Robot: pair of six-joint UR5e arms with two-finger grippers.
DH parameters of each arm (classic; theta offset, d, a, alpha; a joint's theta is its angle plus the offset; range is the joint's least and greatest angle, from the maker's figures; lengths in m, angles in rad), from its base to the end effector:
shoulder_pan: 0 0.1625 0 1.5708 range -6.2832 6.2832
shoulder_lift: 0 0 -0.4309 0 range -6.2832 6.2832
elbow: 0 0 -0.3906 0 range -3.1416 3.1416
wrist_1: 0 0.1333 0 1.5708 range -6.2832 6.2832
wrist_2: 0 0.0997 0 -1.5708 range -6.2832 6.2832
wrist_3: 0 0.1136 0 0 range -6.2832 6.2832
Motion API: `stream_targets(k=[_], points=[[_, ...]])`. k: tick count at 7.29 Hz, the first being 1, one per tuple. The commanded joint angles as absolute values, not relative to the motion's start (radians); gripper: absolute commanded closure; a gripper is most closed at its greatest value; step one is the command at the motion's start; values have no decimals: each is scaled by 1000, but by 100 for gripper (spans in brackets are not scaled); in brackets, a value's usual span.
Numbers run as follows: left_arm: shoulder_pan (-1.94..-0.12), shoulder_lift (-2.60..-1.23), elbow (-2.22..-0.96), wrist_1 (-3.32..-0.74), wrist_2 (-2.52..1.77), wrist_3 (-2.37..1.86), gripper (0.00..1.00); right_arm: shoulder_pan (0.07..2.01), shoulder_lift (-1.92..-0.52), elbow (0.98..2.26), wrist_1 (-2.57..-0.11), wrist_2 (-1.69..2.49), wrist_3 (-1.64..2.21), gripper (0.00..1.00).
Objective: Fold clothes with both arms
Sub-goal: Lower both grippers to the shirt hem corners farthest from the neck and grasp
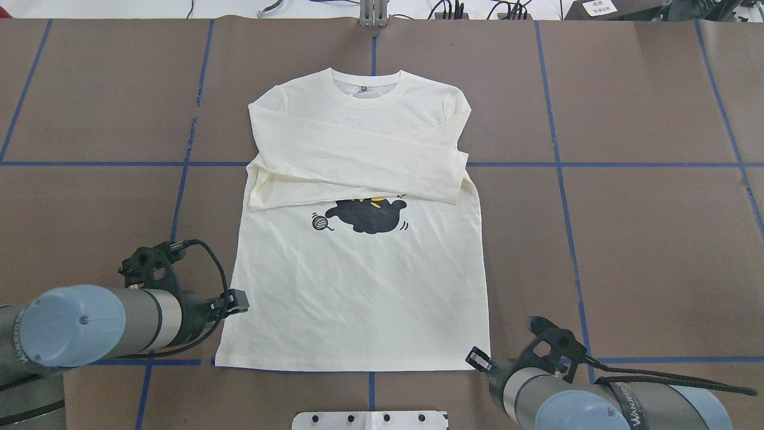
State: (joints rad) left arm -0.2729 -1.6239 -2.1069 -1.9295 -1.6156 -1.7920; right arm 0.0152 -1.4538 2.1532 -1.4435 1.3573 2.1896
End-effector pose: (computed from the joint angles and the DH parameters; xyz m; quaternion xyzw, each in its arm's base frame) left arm 0.4450 -0.2577 0.3610 -0.0081 0.4567 -0.2076 0.8650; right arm -0.4960 -0.1649 0.3408 -0.0256 -0.4103 0.3245 0.8519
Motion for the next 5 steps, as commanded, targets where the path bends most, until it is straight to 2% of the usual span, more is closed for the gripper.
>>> stream_targets(k=[1, 3, 5], points=[[-218, -1592, -2102, -1908, -1603, -1858, 34, 17, -1454, 2154, -1443, 1358, 2189, 100], [-177, -1598, -2074, -1907, -1609, -1887, 37, 17, -1453, 2154, -1442, 1358, 2189, 100], [-158, -1600, -2059, -1907, -1609, -1885, 45, 18, -1453, 2155, -1442, 1358, 2189, 100]])
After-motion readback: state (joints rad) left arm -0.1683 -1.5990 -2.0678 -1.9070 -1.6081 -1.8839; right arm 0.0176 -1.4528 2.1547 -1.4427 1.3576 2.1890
